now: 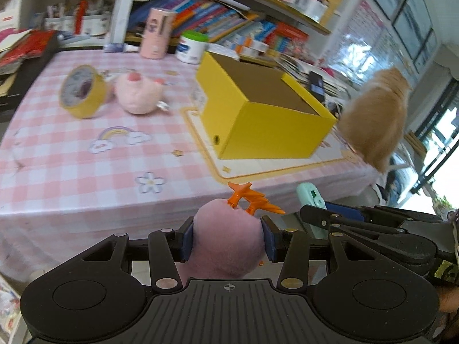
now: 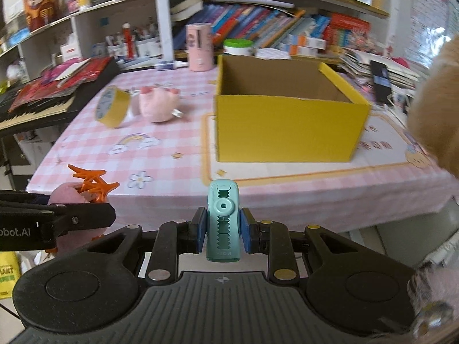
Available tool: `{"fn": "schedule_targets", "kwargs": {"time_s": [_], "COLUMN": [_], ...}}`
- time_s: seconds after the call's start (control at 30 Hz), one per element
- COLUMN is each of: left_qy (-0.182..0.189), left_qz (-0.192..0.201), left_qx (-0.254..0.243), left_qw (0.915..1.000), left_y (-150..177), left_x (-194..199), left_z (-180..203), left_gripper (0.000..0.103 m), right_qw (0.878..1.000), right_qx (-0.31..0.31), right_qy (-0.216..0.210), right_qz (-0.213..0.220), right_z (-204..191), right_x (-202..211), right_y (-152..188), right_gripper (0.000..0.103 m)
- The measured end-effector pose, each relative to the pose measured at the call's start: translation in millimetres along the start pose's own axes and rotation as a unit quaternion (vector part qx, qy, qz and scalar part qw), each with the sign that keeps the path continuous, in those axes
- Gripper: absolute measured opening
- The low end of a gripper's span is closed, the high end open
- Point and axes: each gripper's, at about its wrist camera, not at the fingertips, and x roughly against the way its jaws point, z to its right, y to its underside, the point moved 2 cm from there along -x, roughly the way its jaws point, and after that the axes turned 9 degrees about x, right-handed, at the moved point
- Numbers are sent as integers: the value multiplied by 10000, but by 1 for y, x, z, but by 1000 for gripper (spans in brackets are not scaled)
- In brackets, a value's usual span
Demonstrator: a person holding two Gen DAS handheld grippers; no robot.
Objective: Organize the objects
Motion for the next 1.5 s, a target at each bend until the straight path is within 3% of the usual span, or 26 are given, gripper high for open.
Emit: {"fn": "schedule_targets", "kwargs": {"time_s": [0.37,0.7,0.93,1.13,1.5], "left_qy": [344,302,307,334,60], "left_qz": [-327,-366,-124,281,734], "left_qx": [-523,-568,-650,-764,-825], "left_qw": [9975,9973,9973,9961,9939], "left_y": [-9,-26,-47,-76,-119], "left_x": [-40,-64,-74,-80,-106], "left_z": [46,61,79,97,121], "left_gripper": [45,45,45,45,45], "right_qw": [9969,9961,9967,9975,9981], "right_qx": [-590,-678,-613,-479,-344], "right_qy": [499,509,482,505,337], "right_qz": [-151,-228,-220,85,372], "right_z": [55,85,106,129,172], "right_x": [6,-9,-23,-27,-50], "right_y": [17,6,-8,-32,-74], "right_gripper": [23,23,23,23,23]}}
